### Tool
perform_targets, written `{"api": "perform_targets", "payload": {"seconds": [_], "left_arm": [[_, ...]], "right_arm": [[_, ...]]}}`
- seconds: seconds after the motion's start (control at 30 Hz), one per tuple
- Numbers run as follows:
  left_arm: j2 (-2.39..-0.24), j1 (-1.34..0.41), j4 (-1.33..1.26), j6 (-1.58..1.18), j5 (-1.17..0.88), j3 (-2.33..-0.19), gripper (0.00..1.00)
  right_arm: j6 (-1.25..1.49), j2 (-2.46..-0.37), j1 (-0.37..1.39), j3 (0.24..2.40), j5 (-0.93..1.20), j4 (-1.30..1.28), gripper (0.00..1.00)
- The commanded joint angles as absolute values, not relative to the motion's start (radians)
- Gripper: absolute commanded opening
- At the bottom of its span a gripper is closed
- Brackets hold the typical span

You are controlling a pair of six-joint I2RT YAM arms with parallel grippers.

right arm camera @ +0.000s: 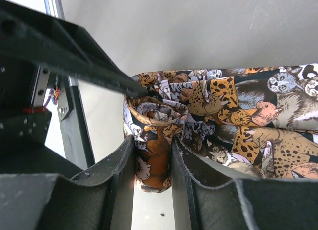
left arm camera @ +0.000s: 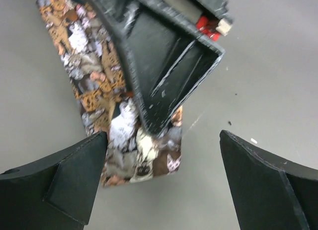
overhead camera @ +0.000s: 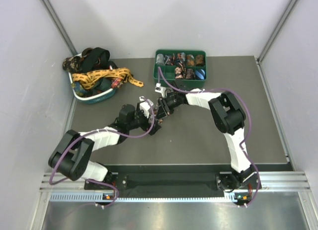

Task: Roll the ties
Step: Roll the tie

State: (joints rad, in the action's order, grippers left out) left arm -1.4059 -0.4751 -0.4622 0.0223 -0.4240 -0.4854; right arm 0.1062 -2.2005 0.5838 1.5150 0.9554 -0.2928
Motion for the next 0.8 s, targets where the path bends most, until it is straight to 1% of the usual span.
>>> {"api": "perform_targets", "payload": {"seconds": [0.0,0.17,0.27,0.3,0.33,0.43,0.57,0.67,0.77], "left_arm": [[-1.431,-0.495,-0.466,0.083,-0.37,-0.541,0.99],[-1.44,-0.526,-0.4,0.1,-0.308,-0.598,0.99],[-1.437,-0.546,-0.306,0.123,-0.258,-0.655,0.99],[-1.451,-0.552,-0.234,0.139,-0.255,-0.688,0.99],[-1.462,-0.557,-0.195,0.147,-0.211,-0.71,0.99],[-1.491,-0.561,-0.1,0.153,-0.202,-0.753,0.99],[-1.499,-0.565,-0.077,0.166,-0.204,-0.761,0.98],[-1.505,-0.565,-0.061,0.158,-0.209,-0.775,0.93],[-1.497,-0.568,-0.089,0.126,-0.23,-0.759,0.91]], "right_arm": [[0.087,-2.221,0.578,1.559,0.936,-0.264,0.09],[0.084,-2.22,0.58,1.565,0.934,-0.268,0.09],[0.083,-2.218,0.577,1.565,0.933,-0.271,0.09],[0.084,-2.218,0.577,1.566,0.933,-0.272,0.09],[0.086,-2.218,0.575,1.565,0.933,-0.27,0.09],[0.086,-2.217,0.575,1.566,0.933,-0.271,0.09],[0.084,-2.218,0.574,1.566,0.934,-0.27,0.09],[0.086,-2.218,0.574,1.565,0.934,-0.27,0.09],[0.084,-2.215,0.574,1.563,0.933,-0.27,0.09]]}}
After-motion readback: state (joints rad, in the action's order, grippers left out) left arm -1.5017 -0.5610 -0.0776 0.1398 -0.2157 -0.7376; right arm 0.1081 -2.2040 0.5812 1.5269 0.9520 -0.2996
